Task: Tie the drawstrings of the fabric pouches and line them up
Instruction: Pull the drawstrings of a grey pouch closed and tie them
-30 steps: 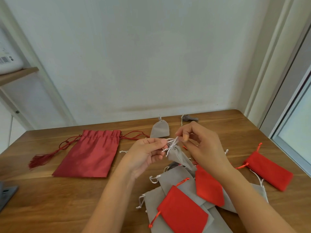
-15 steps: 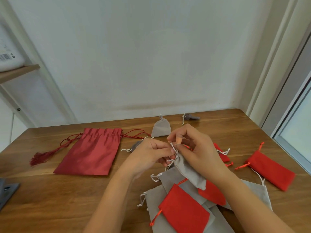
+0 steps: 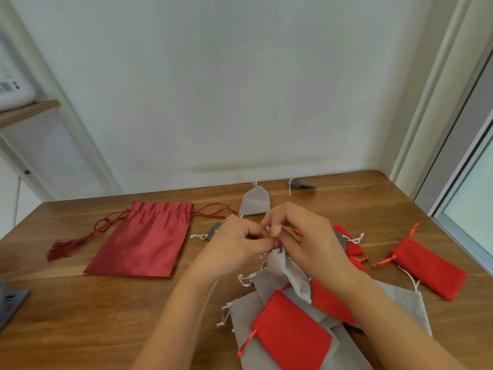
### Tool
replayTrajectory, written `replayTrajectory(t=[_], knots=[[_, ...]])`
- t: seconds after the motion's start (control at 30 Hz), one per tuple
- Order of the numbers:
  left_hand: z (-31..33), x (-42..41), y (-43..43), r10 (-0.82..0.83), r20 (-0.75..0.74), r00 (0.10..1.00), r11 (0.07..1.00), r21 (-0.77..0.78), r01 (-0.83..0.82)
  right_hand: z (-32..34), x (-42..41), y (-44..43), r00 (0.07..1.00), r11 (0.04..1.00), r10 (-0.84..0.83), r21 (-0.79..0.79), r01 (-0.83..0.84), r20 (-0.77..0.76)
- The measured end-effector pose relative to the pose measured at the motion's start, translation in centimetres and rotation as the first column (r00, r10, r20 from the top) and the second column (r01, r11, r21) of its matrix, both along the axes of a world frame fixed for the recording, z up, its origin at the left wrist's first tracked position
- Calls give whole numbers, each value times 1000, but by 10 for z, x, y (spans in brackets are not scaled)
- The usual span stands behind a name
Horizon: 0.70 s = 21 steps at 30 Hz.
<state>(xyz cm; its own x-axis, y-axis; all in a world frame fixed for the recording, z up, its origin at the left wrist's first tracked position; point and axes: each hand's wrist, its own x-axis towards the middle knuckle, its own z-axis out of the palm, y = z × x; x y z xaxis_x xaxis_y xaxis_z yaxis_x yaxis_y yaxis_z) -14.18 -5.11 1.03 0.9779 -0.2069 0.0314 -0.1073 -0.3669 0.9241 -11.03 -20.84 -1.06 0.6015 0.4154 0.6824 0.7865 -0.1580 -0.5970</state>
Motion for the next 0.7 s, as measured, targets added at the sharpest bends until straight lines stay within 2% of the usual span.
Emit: replayTrajectory(t=[0.1, 0.17, 0.23, 0.3, 0.4, 0.47, 0.6, 0.7], knots=[[-1, 1, -2, 46, 24, 999, 999, -24, -45, -2, 3, 0, 995, 998, -60, -15, 61, 76], [-2, 2, -2, 145, 50, 988, 985, -104, -139, 0, 4, -2, 995, 995, -97, 5, 97, -35], [-3, 3, -1, 242, 82, 967, 960, -163, -226, 3, 8, -7, 971, 998, -66, -4, 67, -229], [-2, 4, -1, 292, 84, 953, 942, -198, -271, 0, 13, -10, 951, 997, -76, -49, 64, -299], [-5, 6, 0, 319, 55, 946, 931, -203, -302, -5, 17, -9, 968, 986, -150, -103, 132, -202], [-4, 6, 0, 326, 50, 944, 931, -191, -311, -6, 16, -8, 978, 987, -150, -77, 140, -146], [-3, 6, -1, 310, 46, 950, 935, -194, -296, -3, 13, -8, 978, 992, -116, 21, 121, -175], [-3, 5, -4, 290, 39, 956, 942, -186, -278, -4, 14, -7, 977, 982, -177, 45, 183, -123]])
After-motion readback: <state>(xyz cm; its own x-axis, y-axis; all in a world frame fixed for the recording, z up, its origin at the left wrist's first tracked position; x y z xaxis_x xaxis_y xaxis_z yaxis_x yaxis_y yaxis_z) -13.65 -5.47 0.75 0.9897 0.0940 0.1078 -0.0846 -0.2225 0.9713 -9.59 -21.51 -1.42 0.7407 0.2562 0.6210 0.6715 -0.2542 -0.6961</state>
